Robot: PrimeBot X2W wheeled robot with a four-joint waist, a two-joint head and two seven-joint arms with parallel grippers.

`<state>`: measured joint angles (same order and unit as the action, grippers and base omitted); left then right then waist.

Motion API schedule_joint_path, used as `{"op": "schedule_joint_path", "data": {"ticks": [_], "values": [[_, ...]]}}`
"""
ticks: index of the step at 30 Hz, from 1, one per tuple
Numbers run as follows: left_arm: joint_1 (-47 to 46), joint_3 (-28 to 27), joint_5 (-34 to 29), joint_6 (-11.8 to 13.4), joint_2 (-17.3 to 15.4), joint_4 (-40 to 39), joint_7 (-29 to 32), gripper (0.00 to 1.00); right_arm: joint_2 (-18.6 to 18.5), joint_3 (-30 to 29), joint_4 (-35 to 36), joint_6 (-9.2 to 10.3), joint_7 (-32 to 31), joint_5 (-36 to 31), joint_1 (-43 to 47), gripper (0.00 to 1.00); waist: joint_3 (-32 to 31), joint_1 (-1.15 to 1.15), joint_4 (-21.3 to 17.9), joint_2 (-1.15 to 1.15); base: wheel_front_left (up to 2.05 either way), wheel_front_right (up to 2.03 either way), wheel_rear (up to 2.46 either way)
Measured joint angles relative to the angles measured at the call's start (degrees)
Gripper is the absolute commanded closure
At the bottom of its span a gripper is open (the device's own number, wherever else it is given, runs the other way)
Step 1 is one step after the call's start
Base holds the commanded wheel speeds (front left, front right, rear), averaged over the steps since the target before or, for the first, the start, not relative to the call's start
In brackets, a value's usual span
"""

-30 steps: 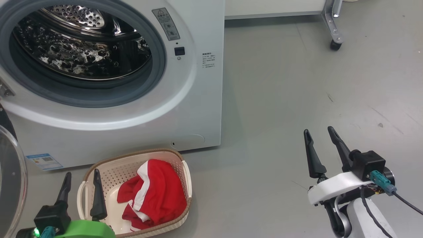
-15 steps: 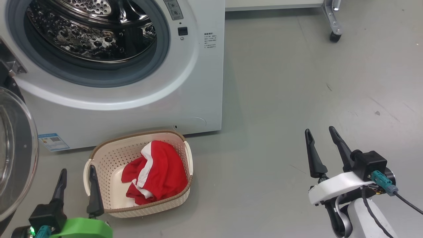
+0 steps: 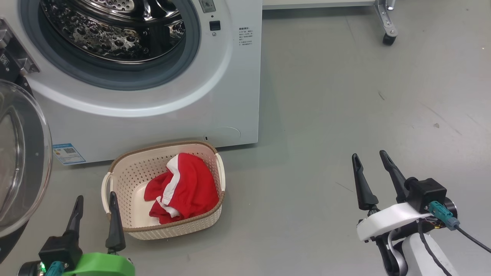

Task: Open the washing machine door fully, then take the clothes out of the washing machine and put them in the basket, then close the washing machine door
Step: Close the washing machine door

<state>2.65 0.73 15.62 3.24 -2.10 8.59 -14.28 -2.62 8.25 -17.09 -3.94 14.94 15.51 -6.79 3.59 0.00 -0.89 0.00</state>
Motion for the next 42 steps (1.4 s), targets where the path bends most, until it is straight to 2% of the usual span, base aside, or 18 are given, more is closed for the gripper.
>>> {"op": "schedule_joint_path", "data": {"ticks": [23,31,42], "values": [[0.28,1.43,-0.01,-0.08,-0.01,1.07,0.0,0.0,0.0,0.14,-0.19,0.01,0.01,-0.09,0.41,0.0,-1.12,0.0,0.61,0.0,-0.05,0.05,0.0],[0.38,2.49,0.86,-0.08,-0.01,2.18,0.0,0.0,0.0,0.19,-0.16,0.0,0.01,-0.58,1.51,0.0,-1.37,0.0,3.34,0.0,0.0,0.0,0.0],[1.38,3.19,2.0,0.22,-0.02,3.53,0.0,0.0,0.01,1.45,-0.27,-0.65,0.0,-0.97,1.65,0.0,-0.97,0.0,9.33,0.0,0.0,0.0,0.0]]}}
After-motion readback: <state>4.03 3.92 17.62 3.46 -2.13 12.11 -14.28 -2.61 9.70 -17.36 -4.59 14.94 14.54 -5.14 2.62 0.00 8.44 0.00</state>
